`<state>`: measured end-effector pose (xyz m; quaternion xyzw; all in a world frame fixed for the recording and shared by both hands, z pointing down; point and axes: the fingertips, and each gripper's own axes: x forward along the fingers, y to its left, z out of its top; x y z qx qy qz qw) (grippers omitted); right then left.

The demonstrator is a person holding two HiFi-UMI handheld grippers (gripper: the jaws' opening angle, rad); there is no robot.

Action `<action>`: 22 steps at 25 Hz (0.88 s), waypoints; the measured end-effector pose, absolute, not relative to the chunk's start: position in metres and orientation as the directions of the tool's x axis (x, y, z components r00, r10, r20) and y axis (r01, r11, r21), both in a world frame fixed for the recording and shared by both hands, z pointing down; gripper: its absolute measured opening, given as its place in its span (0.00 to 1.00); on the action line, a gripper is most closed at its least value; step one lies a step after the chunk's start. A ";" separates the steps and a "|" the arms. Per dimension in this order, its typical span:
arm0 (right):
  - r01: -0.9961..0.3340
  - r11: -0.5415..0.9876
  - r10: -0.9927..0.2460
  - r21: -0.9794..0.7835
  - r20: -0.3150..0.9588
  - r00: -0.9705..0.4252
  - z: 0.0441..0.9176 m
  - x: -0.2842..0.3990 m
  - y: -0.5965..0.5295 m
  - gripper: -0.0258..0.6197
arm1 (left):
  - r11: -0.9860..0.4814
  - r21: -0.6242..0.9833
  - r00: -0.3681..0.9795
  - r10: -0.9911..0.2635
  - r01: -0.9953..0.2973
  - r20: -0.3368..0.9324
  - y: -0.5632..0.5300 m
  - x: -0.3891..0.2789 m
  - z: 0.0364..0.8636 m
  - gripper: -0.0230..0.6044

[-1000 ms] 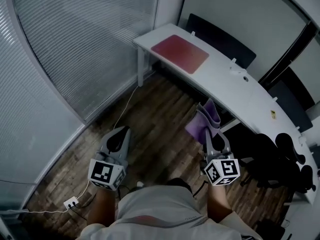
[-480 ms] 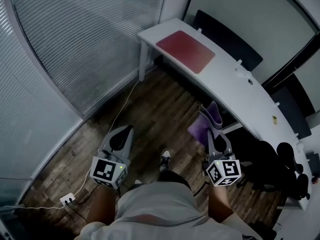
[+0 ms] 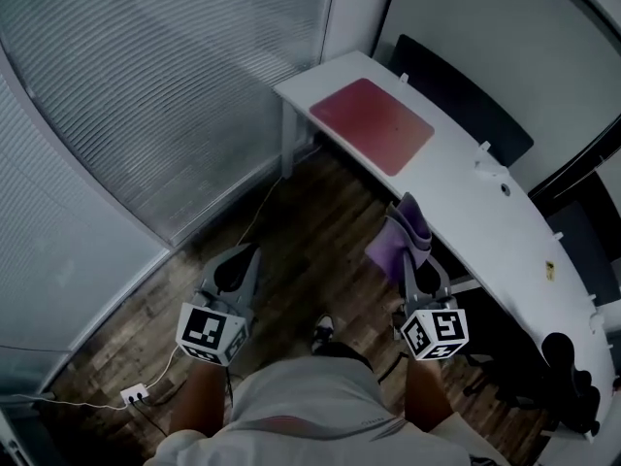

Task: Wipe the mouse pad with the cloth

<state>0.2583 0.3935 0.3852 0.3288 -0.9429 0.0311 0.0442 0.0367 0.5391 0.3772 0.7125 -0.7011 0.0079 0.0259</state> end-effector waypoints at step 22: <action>-0.660 0.732 -0.634 -0.167 0.188 -0.750 0.418 0.304 0.112 0.12 | -0.115 -0.023 0.111 -0.985 -0.993 0.132 0.243 0.086 0.362 0.04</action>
